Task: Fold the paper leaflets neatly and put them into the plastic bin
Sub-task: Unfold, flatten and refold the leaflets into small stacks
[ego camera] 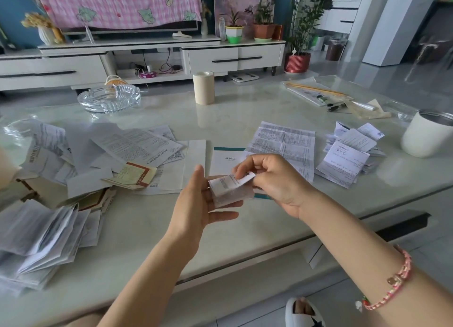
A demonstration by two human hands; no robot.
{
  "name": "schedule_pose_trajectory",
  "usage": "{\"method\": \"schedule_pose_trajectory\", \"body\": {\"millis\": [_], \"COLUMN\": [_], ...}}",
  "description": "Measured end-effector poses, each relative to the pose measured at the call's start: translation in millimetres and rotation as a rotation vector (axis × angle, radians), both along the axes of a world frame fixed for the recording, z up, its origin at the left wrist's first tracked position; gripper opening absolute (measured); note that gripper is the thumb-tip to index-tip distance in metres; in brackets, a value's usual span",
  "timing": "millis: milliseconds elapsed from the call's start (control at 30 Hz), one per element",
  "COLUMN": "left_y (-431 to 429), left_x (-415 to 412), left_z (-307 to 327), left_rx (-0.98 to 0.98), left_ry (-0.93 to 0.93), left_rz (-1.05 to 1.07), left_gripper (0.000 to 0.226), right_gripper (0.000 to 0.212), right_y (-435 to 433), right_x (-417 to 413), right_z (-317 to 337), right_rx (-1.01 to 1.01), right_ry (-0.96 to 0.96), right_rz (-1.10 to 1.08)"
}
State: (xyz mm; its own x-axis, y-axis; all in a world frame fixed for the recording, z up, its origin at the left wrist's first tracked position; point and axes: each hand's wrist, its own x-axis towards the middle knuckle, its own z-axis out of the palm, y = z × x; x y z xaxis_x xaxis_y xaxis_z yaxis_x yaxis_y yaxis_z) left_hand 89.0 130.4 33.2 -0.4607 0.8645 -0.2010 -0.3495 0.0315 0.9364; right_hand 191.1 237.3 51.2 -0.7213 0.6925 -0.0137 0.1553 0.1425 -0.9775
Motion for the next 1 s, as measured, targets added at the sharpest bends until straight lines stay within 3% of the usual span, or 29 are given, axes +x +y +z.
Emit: {"method": "schedule_pose_trajectory", "body": {"millis": [200,333,433,533,667,833,900,1000], "left_y": [-3.2,-3.6,-2.7,-1.1,-0.4,0.5,1.1,0.8], "left_x": [4.4,5.0,6.9,10.0,10.7,9.8,11.7,12.9], "left_z": [-3.9,-5.5,-6.8,-8.6,-9.7,-9.9,-10.2,-10.7], "left_rx": [-0.050,-0.062,-0.067,-0.083,-0.095,-0.136,-0.141,-0.142], "left_ry": [0.211,0.420,0.483,0.471,0.393,0.323,0.315,0.318], "left_rz": [0.080,0.141,0.128,0.104,0.124,0.134,0.127,0.126], "left_gripper": [0.019,0.017,0.019,0.019,0.020,0.021,0.021,0.022], "right_gripper": [0.050,0.036,0.022,0.023,0.023,0.020,0.019,0.018], "right_y": [-3.9,-1.5,0.3,7.6,39.1,94.6,111.9,124.9], "right_x": [3.8,11.9,15.7,22.9,43.1,89.4,107.3,123.5], "right_z": [0.2,2.5,-4.3,-6.8,-7.3,-8.3,-19.8,-42.4], "right_rx": [0.190,0.056,0.128,0.187,0.306,0.172,0.185,0.319], "right_ry": [-0.081,-0.107,-0.093,-0.121,-0.126,-0.034,-0.149,-0.467], "right_rz": [0.063,0.119,0.124,0.105,-0.225,-0.643,-0.723,-0.706]}}
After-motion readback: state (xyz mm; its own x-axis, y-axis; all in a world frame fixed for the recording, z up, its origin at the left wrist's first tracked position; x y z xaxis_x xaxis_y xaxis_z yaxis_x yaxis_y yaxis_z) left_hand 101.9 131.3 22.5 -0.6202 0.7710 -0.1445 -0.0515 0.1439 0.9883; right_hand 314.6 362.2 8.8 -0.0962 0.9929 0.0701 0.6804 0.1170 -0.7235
